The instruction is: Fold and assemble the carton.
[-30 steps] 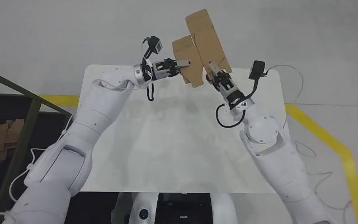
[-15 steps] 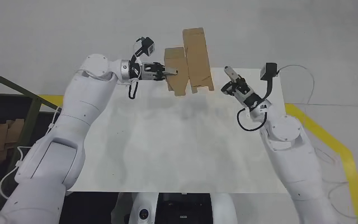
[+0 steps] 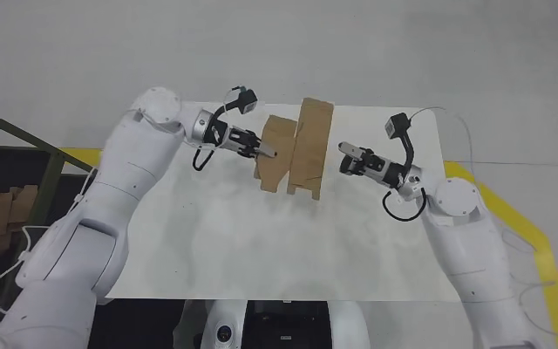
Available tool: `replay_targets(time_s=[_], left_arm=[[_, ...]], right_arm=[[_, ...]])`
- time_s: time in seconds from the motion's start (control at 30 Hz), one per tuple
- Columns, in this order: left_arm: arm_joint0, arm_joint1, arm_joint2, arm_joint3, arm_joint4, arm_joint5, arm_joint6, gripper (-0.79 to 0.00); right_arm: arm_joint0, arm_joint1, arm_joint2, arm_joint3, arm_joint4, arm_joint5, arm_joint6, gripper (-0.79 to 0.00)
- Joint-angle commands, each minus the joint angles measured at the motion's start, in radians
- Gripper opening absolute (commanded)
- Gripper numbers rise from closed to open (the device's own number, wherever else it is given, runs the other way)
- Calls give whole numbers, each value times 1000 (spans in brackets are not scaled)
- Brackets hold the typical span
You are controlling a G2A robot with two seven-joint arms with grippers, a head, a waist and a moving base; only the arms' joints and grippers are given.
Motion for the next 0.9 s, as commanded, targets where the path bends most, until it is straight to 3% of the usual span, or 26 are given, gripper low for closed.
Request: replay_targets(time_s=[0.0, 0.2, 0.63, 0.87], left_arm=[[1, 8, 40, -37, -5, 0, 0, -785], [-20, 38, 118, -79, -60, 0, 0, -785], [-17, 38, 118, -81, -59, 1, 8, -785], [16, 51, 88, -137, -46, 37, 13, -785]], right_arm=[[10, 2, -7, 9, -5, -10, 49, 0], [35, 3, -22, 28, 16, -31, 105, 0], [33, 3, -22, 27, 14, -29, 99, 0], [34, 7, -42, 30, -86, -65, 64, 0]])
